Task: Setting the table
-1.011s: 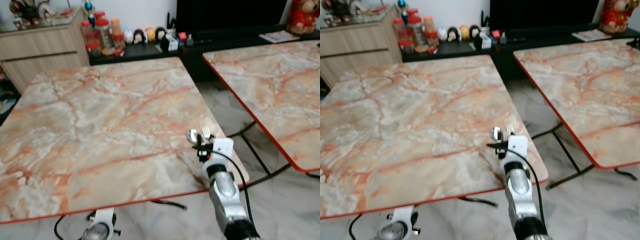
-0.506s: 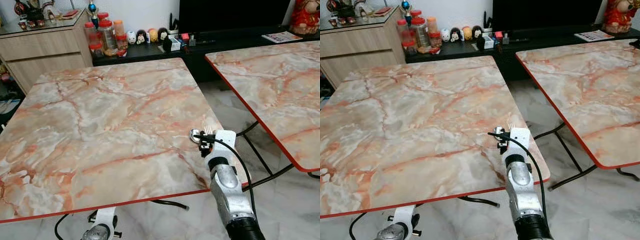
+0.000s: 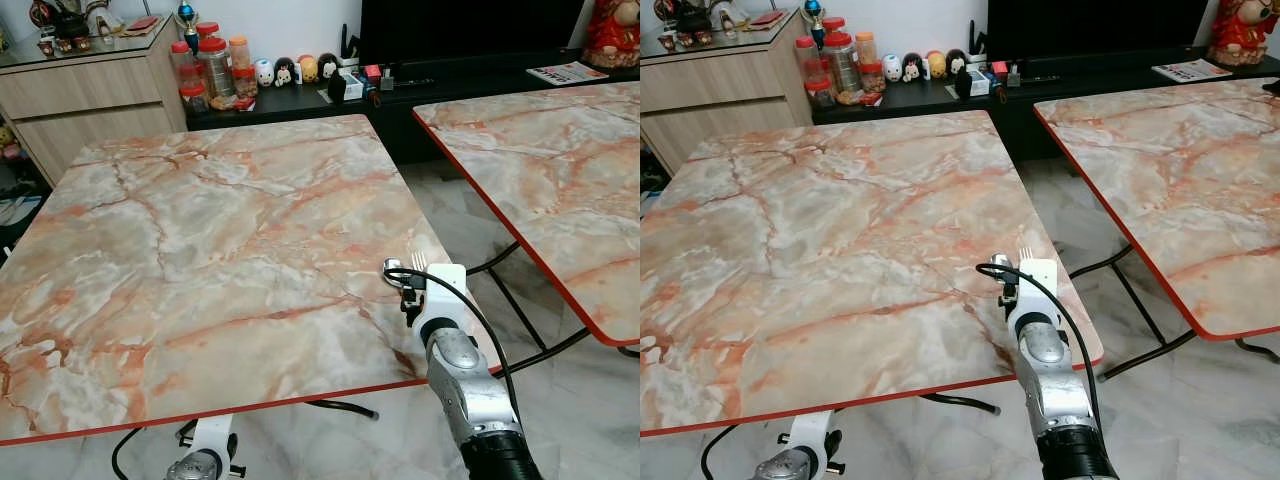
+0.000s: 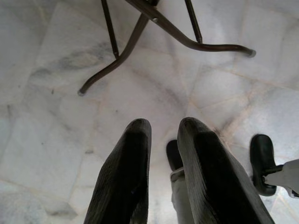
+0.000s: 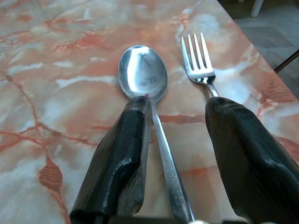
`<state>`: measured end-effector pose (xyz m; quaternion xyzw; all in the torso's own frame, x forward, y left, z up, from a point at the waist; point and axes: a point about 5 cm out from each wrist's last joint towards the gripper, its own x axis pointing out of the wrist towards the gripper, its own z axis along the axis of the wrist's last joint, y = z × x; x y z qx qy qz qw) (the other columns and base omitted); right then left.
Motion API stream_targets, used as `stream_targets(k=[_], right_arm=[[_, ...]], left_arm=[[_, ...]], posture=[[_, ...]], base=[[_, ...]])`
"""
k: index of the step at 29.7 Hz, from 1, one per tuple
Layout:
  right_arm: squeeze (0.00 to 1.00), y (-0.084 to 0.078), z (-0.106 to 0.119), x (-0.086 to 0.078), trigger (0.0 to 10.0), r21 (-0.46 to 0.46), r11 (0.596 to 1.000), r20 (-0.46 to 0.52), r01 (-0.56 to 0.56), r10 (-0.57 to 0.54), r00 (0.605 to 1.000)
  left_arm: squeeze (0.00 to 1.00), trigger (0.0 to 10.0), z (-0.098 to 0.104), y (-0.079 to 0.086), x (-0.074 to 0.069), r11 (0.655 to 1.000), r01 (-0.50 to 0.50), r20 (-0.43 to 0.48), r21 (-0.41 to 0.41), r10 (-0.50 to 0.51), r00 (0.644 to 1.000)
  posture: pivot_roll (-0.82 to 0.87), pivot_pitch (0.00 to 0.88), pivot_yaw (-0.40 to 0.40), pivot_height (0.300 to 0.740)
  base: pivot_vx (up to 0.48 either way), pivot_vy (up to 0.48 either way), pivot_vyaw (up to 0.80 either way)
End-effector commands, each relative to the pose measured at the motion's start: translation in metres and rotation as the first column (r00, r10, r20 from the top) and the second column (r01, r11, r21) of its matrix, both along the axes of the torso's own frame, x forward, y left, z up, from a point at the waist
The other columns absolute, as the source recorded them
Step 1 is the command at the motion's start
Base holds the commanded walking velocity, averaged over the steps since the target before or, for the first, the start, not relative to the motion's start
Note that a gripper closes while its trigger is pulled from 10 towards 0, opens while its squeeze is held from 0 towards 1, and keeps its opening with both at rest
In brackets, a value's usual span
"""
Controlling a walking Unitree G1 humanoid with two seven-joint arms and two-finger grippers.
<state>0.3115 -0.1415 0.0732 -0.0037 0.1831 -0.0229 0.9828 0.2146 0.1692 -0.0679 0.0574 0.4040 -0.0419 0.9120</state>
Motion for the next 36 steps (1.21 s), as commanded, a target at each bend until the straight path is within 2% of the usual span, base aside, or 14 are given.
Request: stream_targets(k=[1, 10, 22, 36], right_arm=[[0.00, 0.003, 0.004, 0.000, 10.0, -0.004, 1.000, 0.006, -0.013, 0.013, 1.000], [0.00, 0.005, -0.001, 0.001, 10.0, -0.001, 0.999, -0.035, -0.047, 0.047, 0.998], [0.00, -0.002, 0.005, 0.011, 10.0, -0.015, 0.999, -0.018, -0.035, 0.035, 0.999], [0.00, 0.001, -0.003, 0.017, 10.0, 0.008, 0.998, -0.046, -0.066, 0.066, 0.997]], left_arm=[[0.00, 10.0, 0.001, 0.002, 0.002, 1.000, -0.009, -0.006, -0.003, 0.009, 1.000], [0.00, 10.0, 0.000, 0.001, 0.000, 1.000, -0.011, -0.012, -0.009, 0.011, 1.000], [0.00, 10.0, 0.000, 0.000, 0.000, 1.000, -0.012, -0.014, -0.011, 0.012, 1.000], [0.00, 10.0, -0.001, 0.000, 0.000, 1.000, -0.016, -0.014, -0.011, 0.016, 1.000]], posture=[[-0.03, 0.000, 0.044, 0.740], [-0.03, 0.000, 0.037, 0.740], [-0.03, 0.000, 0.038, 0.740], [-0.02, 0.000, 0.033, 0.740]], base=[[0.000, 0.000, 0.00], [0.000, 0.000, 0.00], [0.000, 0.000, 0.00], [0.000, 0.000, 0.00]])
